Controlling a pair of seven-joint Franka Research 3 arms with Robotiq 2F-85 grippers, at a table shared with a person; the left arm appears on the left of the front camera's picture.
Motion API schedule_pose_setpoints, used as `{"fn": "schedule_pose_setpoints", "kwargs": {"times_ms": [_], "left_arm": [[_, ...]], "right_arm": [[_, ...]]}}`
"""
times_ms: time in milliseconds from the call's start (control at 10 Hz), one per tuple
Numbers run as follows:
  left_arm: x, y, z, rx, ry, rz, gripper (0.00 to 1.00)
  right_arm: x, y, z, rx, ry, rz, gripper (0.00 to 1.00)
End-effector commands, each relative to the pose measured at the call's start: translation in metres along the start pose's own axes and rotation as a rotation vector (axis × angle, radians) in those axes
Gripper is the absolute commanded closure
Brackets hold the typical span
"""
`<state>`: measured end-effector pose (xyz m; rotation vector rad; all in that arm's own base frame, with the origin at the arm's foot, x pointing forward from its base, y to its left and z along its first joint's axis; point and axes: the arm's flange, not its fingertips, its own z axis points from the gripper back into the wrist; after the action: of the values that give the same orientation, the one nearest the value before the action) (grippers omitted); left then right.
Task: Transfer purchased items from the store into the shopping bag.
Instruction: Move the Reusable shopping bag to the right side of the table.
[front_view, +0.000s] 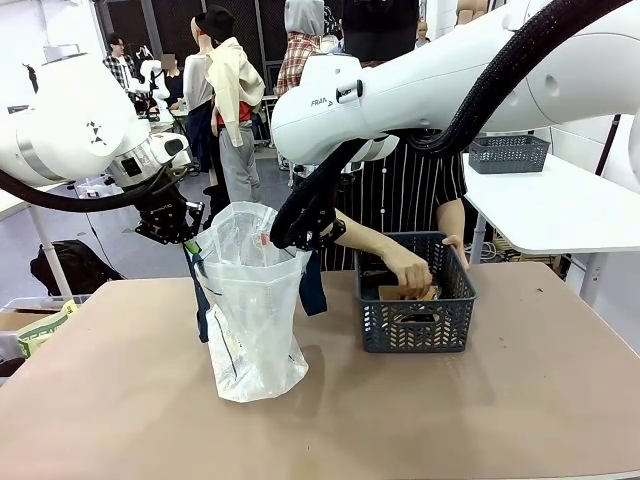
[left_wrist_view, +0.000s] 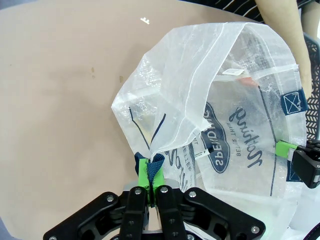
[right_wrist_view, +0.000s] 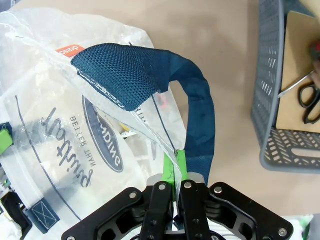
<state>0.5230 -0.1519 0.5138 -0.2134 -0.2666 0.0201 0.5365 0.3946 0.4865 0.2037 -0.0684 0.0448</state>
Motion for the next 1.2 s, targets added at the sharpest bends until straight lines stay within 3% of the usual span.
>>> {"fn": "schedule_pose_setpoints", "kwargs": {"times_ms": [0, 1100], "left_arm": [[-0.0003, 0.0001, 0.0008, -0.001, -0.001, -0.001, 1.00], [-0.0003, 0.0001, 0.0008, -0.001, -0.001, -0.001, 1.00]], "right_arm": [[-0.0011, -0.0025, -0.0018, 0.005, 0.010, -0.007, 1.00], [-0.0011, -0.0025, -0.0018, 0.005, 0.010, -0.007, 1.00]]}}
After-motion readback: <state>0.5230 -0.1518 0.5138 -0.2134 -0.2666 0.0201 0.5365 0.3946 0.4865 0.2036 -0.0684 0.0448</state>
